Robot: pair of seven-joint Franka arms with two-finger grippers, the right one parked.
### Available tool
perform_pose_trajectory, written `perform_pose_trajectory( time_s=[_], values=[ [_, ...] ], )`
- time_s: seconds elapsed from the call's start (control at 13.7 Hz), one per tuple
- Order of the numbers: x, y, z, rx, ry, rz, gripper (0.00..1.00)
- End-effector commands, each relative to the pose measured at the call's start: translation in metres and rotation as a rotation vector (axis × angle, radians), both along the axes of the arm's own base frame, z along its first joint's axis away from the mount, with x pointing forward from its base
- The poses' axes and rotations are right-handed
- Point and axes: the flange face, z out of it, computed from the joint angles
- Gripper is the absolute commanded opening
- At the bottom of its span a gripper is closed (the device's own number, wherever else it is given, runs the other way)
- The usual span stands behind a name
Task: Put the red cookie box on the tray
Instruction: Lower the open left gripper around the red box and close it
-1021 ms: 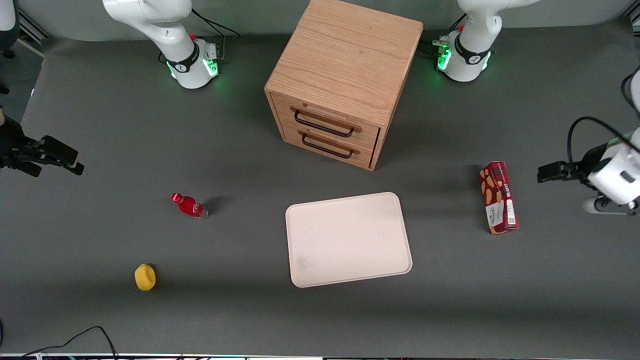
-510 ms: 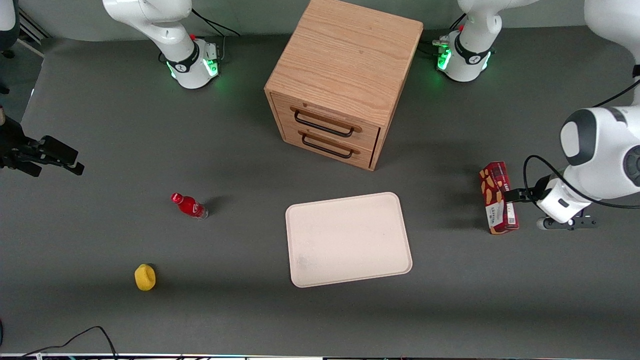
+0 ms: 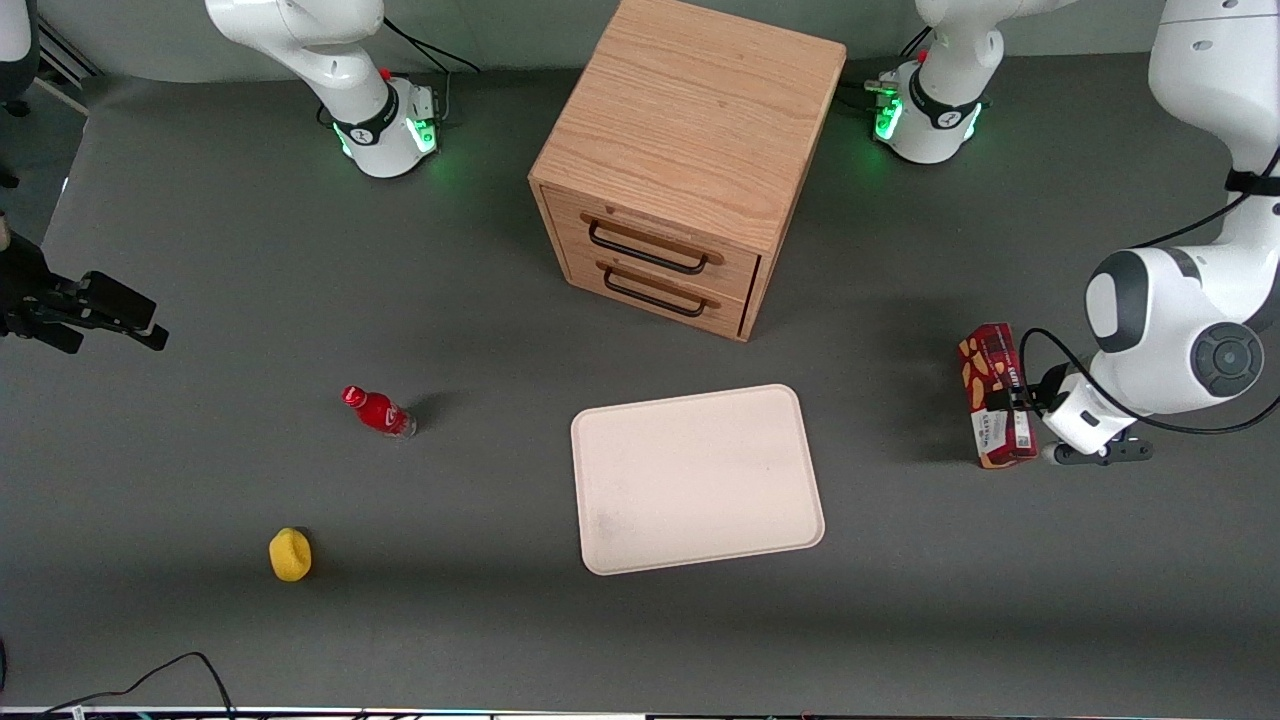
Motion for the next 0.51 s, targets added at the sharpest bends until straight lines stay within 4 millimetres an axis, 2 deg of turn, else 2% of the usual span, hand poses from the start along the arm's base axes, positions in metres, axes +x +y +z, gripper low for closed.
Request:
perform_pose_trajectory(
  time_s=[0.0,0.07,0.15,0.44],
  values=[
    [-0.0022,-0.0038,-0.002,0.002,-0.016,0.012,0.33],
    [-0.0021,-0.0047,-0.002,0.003,-0.016,0.005,0.09],
    [-0.0022,-0.0056,-0.0029,0.001,-0.015,-0.004,0.0],
    [0.0043,-0.0094,0.0063,0.001,-0.022,-0.01,0.0]
  ],
)
